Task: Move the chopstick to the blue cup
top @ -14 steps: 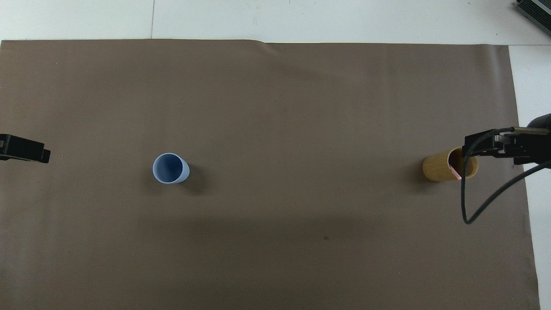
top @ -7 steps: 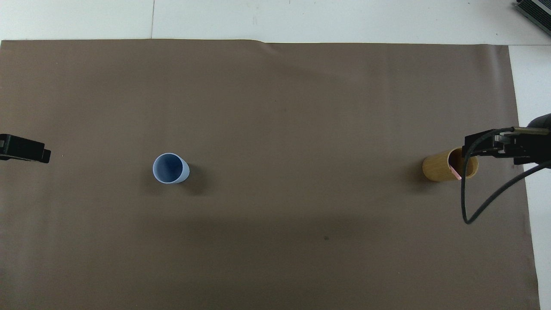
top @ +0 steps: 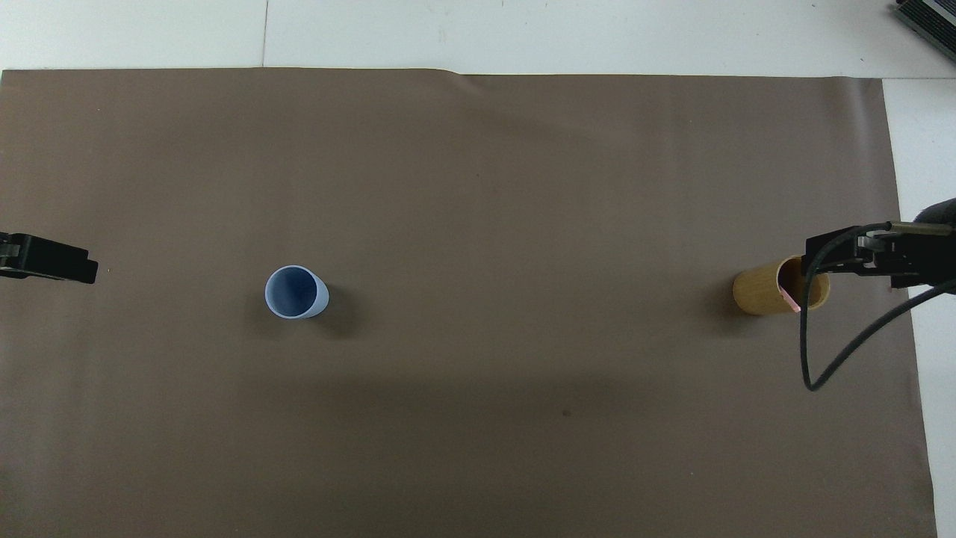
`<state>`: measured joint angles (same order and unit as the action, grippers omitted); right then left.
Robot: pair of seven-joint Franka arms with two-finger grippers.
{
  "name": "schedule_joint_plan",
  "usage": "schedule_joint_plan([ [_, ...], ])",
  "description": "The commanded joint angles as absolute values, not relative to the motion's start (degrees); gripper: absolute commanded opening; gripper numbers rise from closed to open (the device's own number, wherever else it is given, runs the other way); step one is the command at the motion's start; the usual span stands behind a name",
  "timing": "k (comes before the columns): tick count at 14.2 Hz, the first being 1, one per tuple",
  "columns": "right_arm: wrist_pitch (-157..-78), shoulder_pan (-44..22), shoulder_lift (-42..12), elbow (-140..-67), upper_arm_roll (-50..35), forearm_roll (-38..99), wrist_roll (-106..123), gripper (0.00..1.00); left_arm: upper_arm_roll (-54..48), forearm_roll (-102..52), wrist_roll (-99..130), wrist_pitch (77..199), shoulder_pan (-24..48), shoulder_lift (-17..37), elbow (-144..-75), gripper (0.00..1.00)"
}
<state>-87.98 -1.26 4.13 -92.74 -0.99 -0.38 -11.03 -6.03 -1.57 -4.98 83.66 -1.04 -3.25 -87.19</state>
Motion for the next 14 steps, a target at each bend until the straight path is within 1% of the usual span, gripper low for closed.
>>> schedule_joint_plan([
  [1,-88.94,-0.62,4.75,-93.25,-1.14,1.23,-10.46,1.00,-5.36,-1.76,-4.22,85.34,-0.18,-4.75,-89.03,1.00],
  [3,-89.64,-0.70,4.92,-93.86,-1.14,1.23,-10.02,1.00,-5.36,-1.76,-4.31,85.78,-0.26,-4.48,-89.82,1.00],
  [5,-94.20,-0.70,5.53,-95.53,-1.14,1.05,-9.84,1.00,-5.36,-1.93,-4.22,88.40,-0.18,-4.66,-94.28,1.00],
  [9,-95.01,-0.53,5.36,-97.82,-1.05,0.27,-9.84,1.00,-5.36,-4.22,4.47,101.13,1.66,-4.22,-105.01,1.00],
  [12,-99.30,0.08,5.71,-102.73,-1.05,0.09,-9.32,1.00,-5.36,-4.66,6.93,107.38,3.34,-3.17,-109.93,1.00],
  [14,-101.07,0.35,5.80,-105.63,-1.05,0.00,-5.13,1.00,-5.36,-6.23,7.47,113.08,3.95,-2.81,-114.06,1.00],
])
